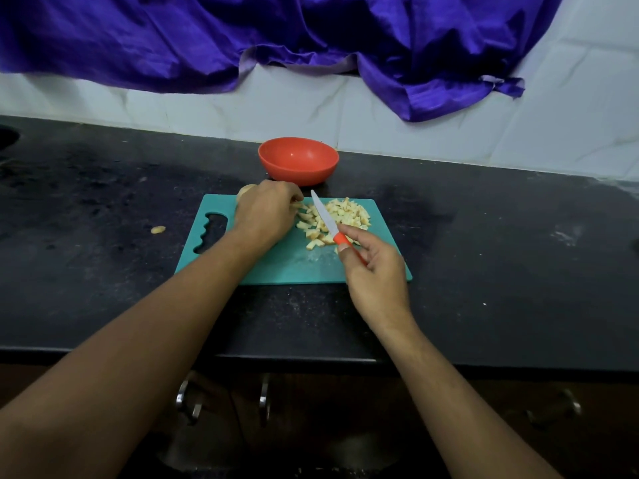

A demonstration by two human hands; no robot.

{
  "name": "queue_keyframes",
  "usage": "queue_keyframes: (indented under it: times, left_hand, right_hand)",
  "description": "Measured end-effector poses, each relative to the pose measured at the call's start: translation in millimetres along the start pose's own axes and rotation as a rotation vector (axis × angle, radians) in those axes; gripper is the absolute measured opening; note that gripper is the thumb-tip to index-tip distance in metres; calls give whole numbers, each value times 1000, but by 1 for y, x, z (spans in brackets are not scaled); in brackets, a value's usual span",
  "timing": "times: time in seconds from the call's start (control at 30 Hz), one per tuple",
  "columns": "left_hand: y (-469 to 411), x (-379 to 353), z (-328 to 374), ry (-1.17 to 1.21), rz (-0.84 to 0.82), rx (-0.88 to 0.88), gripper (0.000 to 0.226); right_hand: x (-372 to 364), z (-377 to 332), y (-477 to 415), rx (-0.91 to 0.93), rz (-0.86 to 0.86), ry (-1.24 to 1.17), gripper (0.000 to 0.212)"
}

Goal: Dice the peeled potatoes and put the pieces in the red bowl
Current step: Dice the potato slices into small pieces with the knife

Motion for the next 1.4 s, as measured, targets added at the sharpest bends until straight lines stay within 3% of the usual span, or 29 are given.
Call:
queue_keyframes:
  times: [0.13,0.23,0.33,0.43,0.53,0.73,0.83,1.0,1.17,1.4]
  left_hand:
    - [6,11,-5,90,54,38,22]
    - [15,20,-15,319,43,117,23]
    - [34,16,-26,578,-99,213,16]
    - [56,13,-35,687,-251,259,14]
    - [66,18,-38,602,-308,219,14]
    - [69,27,-38,324,-218,140,31]
    - [71,29,-39,260,-225,113,23]
    - [69,30,-38,313,-218,147,18]
    - [74,30,-31,364,-135,37,12]
    - [82,37,-45,385,-108,26,20]
  right_hand:
    - [-1,1,0,-6,-7,-5,34]
    - [-1,3,-1,-14,-10,-17,34]
    - [-2,4,-3,-6,-17,-21,34]
    - [-4,5,-3,-6,-21,6,34]
    - [-5,3,-3,16,-30,59,35]
    - [-3,-4,3,61,-19,142,37]
    - [-6,-8,4,67,-34,200,38]
    - [-7,-8,3,54,-32,217,38]
    - [-6,-11,4,61,-26,225,38]
    - [-9,-20,7,152,-25,365,39]
Point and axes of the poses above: each hand's wrist, its own y-axis away from the middle knuckle, its own x-axis out of the back of the hand, z = x × y, the point moved 9 cm from there along -y, towards the middle knuckle, and after that the axes turned 9 degrees about y, right-handed, at the moved point
